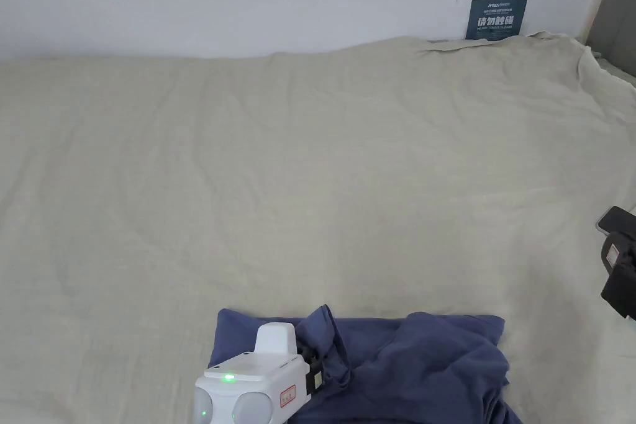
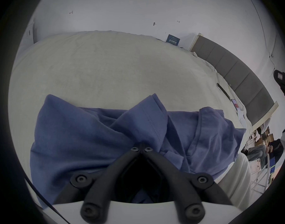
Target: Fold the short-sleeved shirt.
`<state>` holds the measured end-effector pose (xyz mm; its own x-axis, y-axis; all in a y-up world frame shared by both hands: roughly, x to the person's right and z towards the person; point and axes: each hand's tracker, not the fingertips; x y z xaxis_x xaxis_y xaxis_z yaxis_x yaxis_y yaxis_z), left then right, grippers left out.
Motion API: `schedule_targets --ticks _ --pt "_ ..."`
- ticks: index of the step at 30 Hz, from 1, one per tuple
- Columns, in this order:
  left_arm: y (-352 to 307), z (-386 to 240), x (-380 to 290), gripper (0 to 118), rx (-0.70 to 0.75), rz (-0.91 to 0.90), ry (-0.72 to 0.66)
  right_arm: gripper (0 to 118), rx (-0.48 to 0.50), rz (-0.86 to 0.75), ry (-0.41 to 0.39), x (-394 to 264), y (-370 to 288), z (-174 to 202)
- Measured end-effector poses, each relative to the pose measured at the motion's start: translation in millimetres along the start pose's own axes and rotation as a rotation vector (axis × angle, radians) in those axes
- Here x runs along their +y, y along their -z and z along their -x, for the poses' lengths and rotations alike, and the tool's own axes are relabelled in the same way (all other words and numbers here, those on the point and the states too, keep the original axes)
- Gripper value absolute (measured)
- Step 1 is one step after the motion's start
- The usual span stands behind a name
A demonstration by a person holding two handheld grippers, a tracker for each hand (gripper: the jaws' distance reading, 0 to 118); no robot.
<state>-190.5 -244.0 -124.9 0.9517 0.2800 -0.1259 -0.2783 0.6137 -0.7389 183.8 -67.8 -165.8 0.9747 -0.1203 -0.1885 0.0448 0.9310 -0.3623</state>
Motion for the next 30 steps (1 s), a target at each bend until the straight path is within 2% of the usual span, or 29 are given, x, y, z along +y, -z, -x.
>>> schedule_targets --ticks 3,13,16,20,23,30 --pt "0.0 -10.7 -1.9 0 -0.007 0.0 0.06 0 -0.006 -0.002 0.004 0.1 -0.5 -1.7" --pt "-6.7 -16.4 -6.0 0 -0.066 -0.037 0.085 0 0.0 0.006 0.003 -2.6 1.8 1.9" --pt "-19.8 -12.6 1.6 0 -0.141 -0.064 0.043 0 0.002 0.006 0.003 -2.1 2.8 3.1" --pt "-45.5 -0.3 21.5 0 -0.17 -0.1 0.015 0 0.008 0.005 0.0 0.3 4.0 4.6" --pt "-67.5 24.9 41.5 0 -0.176 -0.124 -0.008 0 0.012 0.001 -0.007 2.8 4.1 7.4" --pt "-105.7 102.8 74.8 0 -0.254 -0.092 -0.186 0 0.024 0.002 -0.016 4.2 5.6 11.9"
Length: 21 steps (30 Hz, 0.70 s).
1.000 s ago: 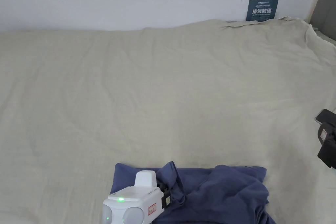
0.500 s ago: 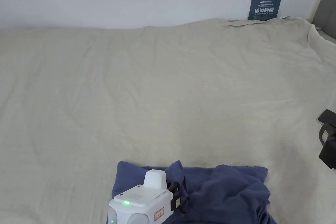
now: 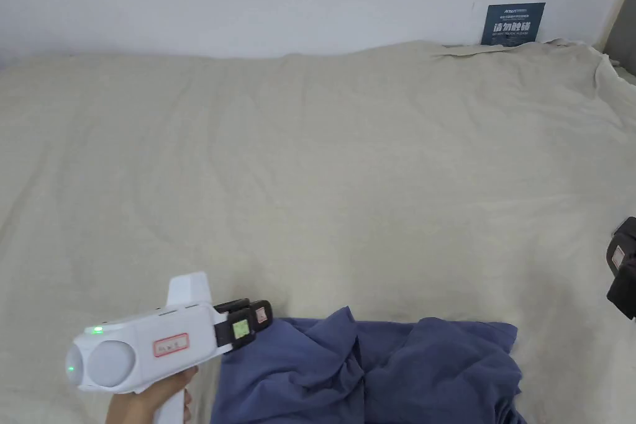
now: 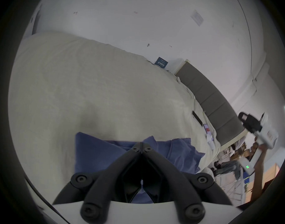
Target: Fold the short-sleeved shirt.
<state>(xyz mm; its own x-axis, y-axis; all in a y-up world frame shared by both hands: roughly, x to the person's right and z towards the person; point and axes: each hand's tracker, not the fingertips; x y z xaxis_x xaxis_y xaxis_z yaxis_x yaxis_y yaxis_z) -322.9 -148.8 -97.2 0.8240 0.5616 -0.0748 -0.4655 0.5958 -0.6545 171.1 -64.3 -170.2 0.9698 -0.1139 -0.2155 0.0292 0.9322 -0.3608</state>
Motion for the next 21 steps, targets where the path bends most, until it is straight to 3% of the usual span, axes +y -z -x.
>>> schedule_targets --ticks 8,10,11,12,14,15,21 --pt "-4.2 80.3 8.6 3 0.0 0.141 -0.101 0 -0.002 0.017 -0.008 -2.2 1.3 4.9" --pt "3.8 97.7 5.5 21 -0.008 0.193 -0.149 0 -0.004 0.022 -0.01 -3.7 2.3 5.8" --pt "8.4 104.6 3.7 41 -0.003 0.217 -0.17 0 -0.004 0.026 -0.01 -4.4 3.0 6.3" --pt "12.9 108.7 2.0 73 0.009 0.238 -0.18 0 -0.004 0.028 -0.011 -5.1 3.4 6.6" --pt "21.8 107.4 -3.6 103 0.057 0.256 -0.156 0 -0.004 0.034 -0.014 -6.4 4.2 7.0" --pt "25.2 107.4 -6.2 108 0.07 0.26 -0.141 0 -0.004 0.037 -0.016 -7.3 5.1 6.9" --pt "45.7 101.7 -7.0 106 0.017 0.277 -0.139 0 -0.005 0.053 -0.023 -10.8 9.6 6.3"
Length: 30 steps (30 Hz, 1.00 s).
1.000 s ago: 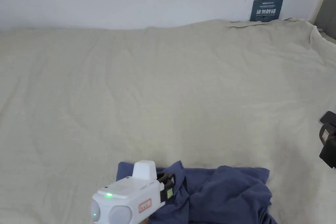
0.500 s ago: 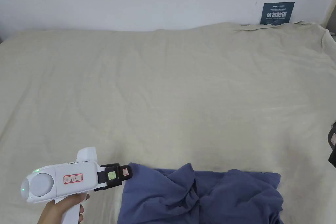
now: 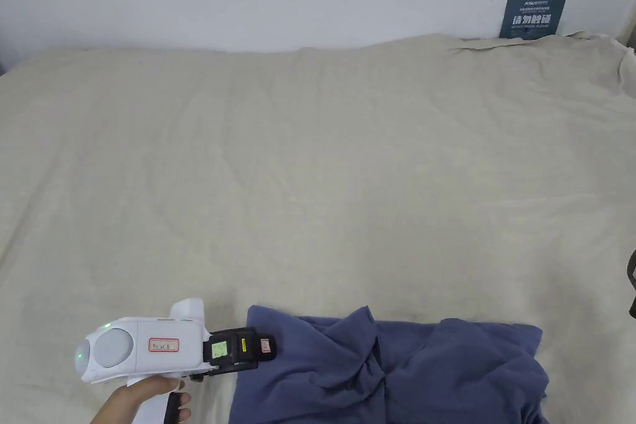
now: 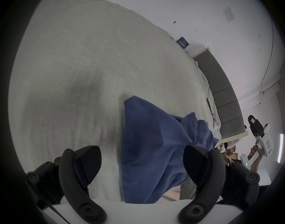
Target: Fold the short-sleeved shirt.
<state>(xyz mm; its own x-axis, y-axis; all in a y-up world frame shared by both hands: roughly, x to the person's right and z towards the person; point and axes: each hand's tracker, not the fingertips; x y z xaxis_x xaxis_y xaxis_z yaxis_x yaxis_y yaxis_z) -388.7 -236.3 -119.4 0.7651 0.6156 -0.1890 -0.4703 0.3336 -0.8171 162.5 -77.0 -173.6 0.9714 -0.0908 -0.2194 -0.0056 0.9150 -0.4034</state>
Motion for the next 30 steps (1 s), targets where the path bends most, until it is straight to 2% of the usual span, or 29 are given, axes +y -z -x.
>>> schedule_targets --ticks 2,4,6,7,9,11,14,15,24,30 --pt "7.0 -5.6 0.7 97 0.002 0.011 -0.003 0 0.0 0.004 0.001 -0.4 -0.1 -0.5" --pt "12.9 -5.5 2.5 81 -0.002 0.028 -0.001 0 -0.002 0.004 0.002 -0.9 -0.5 -2.0" --pt "9.3 -25.4 -0.4 53 -0.001 0.027 0.001 0 -0.008 0.005 0.005 -0.1 -2.1 -3.3" --pt "8.9 -25.5 -0.3 53 -0.015 0.025 0.0 0 -0.01 0.005 0.006 -0.2 -2.2 -4.4" --pt "13.1 -25.6 2.3 44 -0.008 0.042 -0.003 0 -0.015 0.01 0.007 -0.6 -1.4 -7.2" --pt "16.1 -27.0 -1.3 41 0.003 0.055 0.024 0 -0.019 0.011 0.01 -0.9 -1.4 -9.3" --pt "19.4 -16.1 4.2 19 0.008 0.05 0.002 0 -0.025 0.01 0.015 -0.9 -2.8 -10.6" --pt "18.2 -16.0 3.7 16 0.006 0.045 -0.011 0 -0.026 0.011 0.015 -1.0 -2.9 -11.0" --pt "3.2 -53.8 1.6 8 0.09 0.044 0.073 0 -0.02 0.014 0.018 -0.2 -2.0 -11.0" --pt "-35.2 -40.3 19.1 8 0.108 0.021 0.063 0 -0.012 0.003 0.019 2.6 -1.2 -11.1"
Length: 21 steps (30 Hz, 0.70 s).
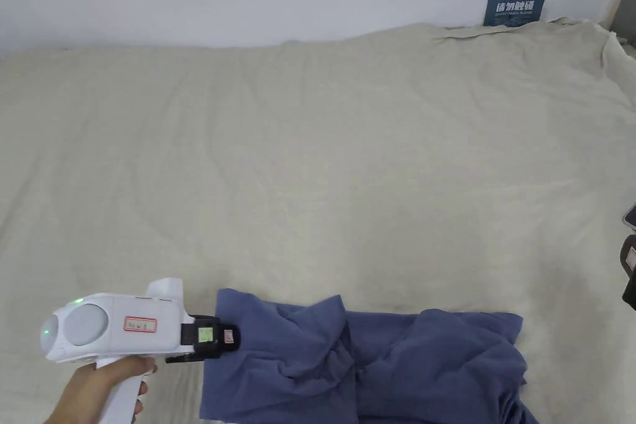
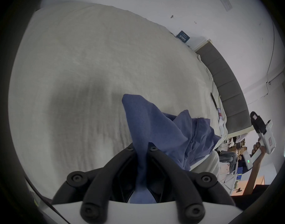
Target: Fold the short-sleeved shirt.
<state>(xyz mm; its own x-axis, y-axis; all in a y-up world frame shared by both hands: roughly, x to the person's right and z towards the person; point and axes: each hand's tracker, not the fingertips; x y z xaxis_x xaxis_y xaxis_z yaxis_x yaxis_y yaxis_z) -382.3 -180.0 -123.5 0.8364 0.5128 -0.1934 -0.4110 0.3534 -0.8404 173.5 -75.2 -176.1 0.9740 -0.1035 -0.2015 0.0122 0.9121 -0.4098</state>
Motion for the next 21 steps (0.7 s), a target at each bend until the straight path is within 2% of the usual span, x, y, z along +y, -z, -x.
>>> schedule_targets --ticks 5,10,16,21 --pt "-30.3 13.9 3.8 8 0.108 -0.015 -0.005 0 0.012 -0.005 0.002 0.9 -0.3 0.8" --pt "-47.5 23.4 8.4 8 0.144 -0.033 -0.052 0 0.02 -0.008 0.004 0.0 -0.6 -0.3" --pt "-43.3 -49.5 13.3 8 0.09 -0.025 -0.061 0 0.023 -0.014 0.005 -0.2 -3.0 -4.4" --pt "-5.3 -110.9 13.5 8 0.012 0.059 0.057 0 0.026 -0.039 0.009 3.7 -8.8 -6.5"
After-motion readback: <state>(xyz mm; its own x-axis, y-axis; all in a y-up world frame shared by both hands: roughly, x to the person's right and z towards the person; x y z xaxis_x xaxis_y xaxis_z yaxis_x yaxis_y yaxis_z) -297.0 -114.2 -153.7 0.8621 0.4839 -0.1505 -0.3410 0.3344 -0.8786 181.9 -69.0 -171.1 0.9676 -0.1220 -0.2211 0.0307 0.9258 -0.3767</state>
